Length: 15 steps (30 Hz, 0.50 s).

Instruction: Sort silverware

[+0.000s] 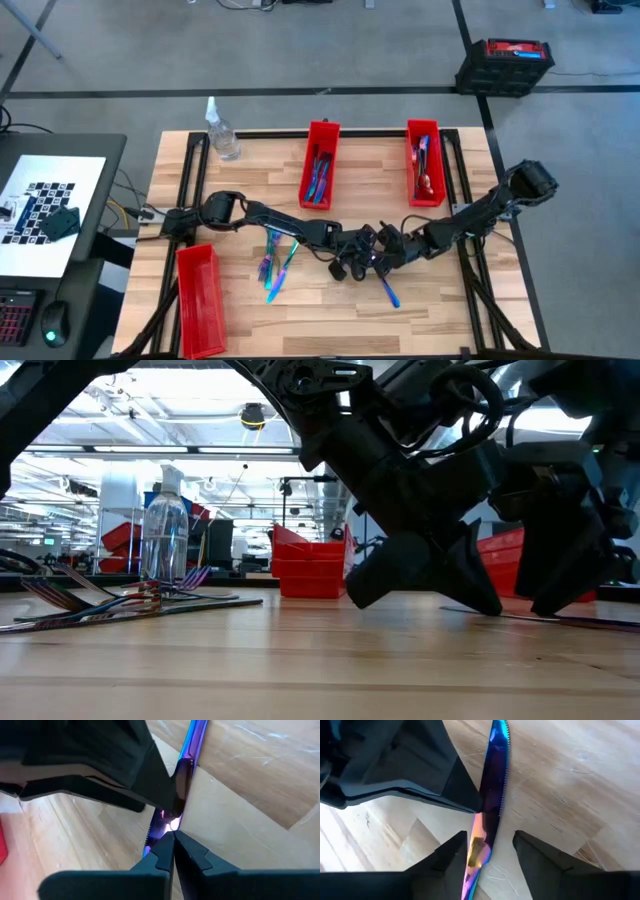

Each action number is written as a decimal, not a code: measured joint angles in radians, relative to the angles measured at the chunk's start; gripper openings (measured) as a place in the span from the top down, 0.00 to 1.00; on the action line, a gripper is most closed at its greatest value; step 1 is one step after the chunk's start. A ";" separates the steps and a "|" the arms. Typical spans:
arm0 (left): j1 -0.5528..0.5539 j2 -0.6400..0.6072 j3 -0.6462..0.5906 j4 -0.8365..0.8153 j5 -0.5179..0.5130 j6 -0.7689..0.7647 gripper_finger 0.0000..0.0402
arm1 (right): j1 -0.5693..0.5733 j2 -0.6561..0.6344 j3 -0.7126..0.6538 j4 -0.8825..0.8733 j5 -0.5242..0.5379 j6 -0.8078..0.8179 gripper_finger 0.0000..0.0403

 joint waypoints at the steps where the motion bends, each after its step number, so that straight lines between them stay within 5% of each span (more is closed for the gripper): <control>1: 0.000 0.000 0.000 0.000 0.000 0.000 1.00 | -0.001 0.000 -0.007 0.015 -0.002 -0.004 0.58; 8: 0.001 0.001 0.001 0.013 0.016 0.009 1.00 | 0.001 0.006 -0.135 0.306 -0.003 0.039 0.59; 15: 0.000 0.005 -0.001 0.065 0.016 0.017 1.00 | -0.001 0.030 -0.160 0.401 -0.010 0.022 0.59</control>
